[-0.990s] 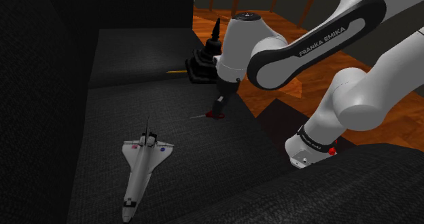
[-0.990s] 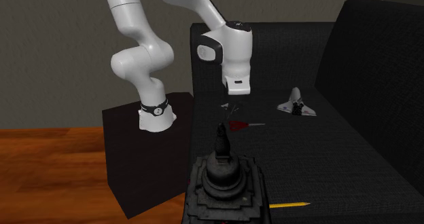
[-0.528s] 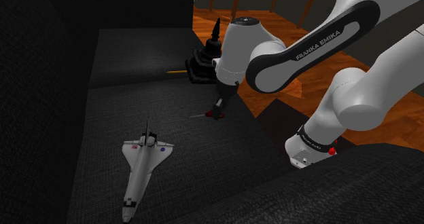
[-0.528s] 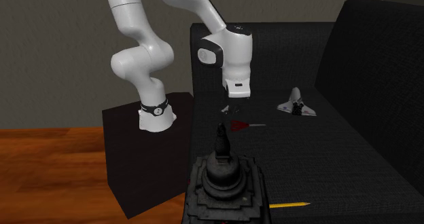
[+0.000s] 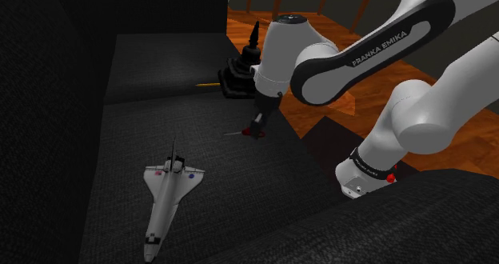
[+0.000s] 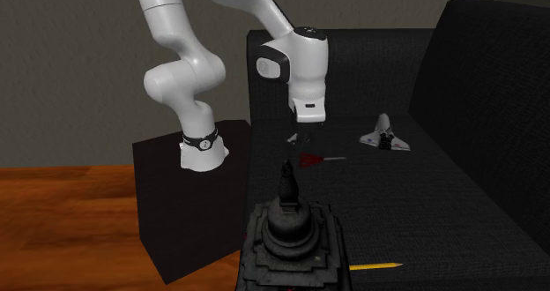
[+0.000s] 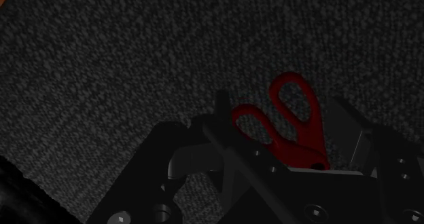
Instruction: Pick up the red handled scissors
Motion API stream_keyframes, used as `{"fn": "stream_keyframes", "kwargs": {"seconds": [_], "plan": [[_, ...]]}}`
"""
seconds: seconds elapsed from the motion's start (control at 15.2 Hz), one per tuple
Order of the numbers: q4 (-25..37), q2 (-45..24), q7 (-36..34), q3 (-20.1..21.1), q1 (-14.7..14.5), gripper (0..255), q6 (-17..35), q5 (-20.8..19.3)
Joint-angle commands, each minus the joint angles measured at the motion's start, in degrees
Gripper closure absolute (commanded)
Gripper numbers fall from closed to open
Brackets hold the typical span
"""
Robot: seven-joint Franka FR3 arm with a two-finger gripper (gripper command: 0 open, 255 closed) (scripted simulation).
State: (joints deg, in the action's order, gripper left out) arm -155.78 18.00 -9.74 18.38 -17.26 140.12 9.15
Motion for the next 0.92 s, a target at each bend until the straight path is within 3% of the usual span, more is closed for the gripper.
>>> {"fn": "stream_keyframes", "kwargs": {"seconds": [0.0, 0.86], "plan": [[0.5, 1.6, 0.2, -0.3, -0.2, 255, -2.1, 0.2], [4.8, 8.0, 0.7, -1.7, -0.5, 255, -12.8, 0.4]]}}
